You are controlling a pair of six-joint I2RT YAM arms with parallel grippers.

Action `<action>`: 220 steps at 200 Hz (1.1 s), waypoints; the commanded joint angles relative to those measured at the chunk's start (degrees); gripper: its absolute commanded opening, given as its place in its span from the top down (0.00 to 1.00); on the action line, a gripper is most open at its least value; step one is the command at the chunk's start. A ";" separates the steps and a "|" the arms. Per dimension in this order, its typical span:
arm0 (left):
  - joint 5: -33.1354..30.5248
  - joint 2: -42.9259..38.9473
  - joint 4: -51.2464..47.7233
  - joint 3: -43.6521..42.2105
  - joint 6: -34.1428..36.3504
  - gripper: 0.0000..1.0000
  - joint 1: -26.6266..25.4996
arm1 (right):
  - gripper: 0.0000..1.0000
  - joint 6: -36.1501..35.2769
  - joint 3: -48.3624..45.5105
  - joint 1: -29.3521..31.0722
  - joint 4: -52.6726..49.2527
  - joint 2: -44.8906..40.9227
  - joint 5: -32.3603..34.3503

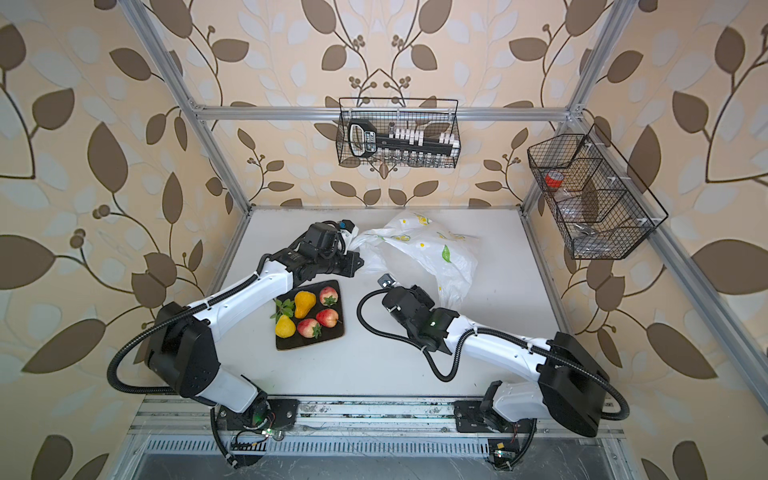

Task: Take the fake fruits out of the plastic bag
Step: 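Reach the right gripper into the bag mouth held by the left gripper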

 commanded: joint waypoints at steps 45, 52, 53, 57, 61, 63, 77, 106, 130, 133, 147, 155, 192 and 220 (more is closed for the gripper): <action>0.68 -6.79 -6.42 -1.13 7.05 1.00 -2.58 | 0.54 2.65 7.30 -8.05 -0.22 12.28 0.55; 0.10 -6.87 -6.87 -1.22 7.37 1.00 -2.55 | 0.52 3.20 7.09 -8.03 -0.22 11.64 -1.10; 0.01 -6.90 -6.98 -1.22 7.46 1.00 -2.59 | 0.52 3.28 7.07 -8.00 -0.18 11.51 -1.36; -0.50 -7.00 -7.26 -1.23 7.62 1.00 -2.66 | 0.51 3.45 6.90 -7.98 -0.14 10.96 -2.54; -0.95 -6.97 -7.53 -1.27 7.89 1.00 -2.62 | 0.49 3.53 6.60 -7.99 -0.09 10.20 -4.04; -1.18 -6.99 -7.66 -1.24 7.94 1.00 -2.69 | 0.48 3.47 6.43 -7.98 -0.06 9.82 -5.00; -3.00 -6.77 -8.44 -1.15 8.63 1.00 -2.61 | 0.40 2.14 4.48 -7.99 0.32 5.75 -13.18; -5.76 -5.40 -10.15 -0.24 9.47 1.00 -2.74 | 0.36 -1.48 0.19 -8.04 0.09 -6.08 -26.59; -6.80 -5.17 -10.70 0.21 10.18 1.00 -3.14 | 0.37 -3.98 -1.42 -8.03 -0.40 -13.80 -28.10; -6.84 -5.17 -10.73 0.26 10.17 1.00 -3.22 | 0.37 -4.54 -1.47 -8.04 -0.35 -14.36 -27.52; -6.44 -5.17 -10.66 0.35 10.36 1.00 -3.44 | 0.42 -6.69 -1.55 -8.02 0.46 -14.98 -22.50; -6.26 -5.17 -10.63 0.41 10.45 1.00 -3.57 | 0.48 -8.50 -1.55 -8.05 1.67 -14.31 -19.82; -4.73 -5.48 -11.18 1.48 10.45 1.00 -4.25 | 0.63 -16.54 0.69 -7.56 8.26 -5.77 -14.99; -4.92 -5.96 -11.83 1.91 10.23 1.00 -4.46 | 0.65 -24.22 -2.89 -7.33 19.55 1.87 -10.92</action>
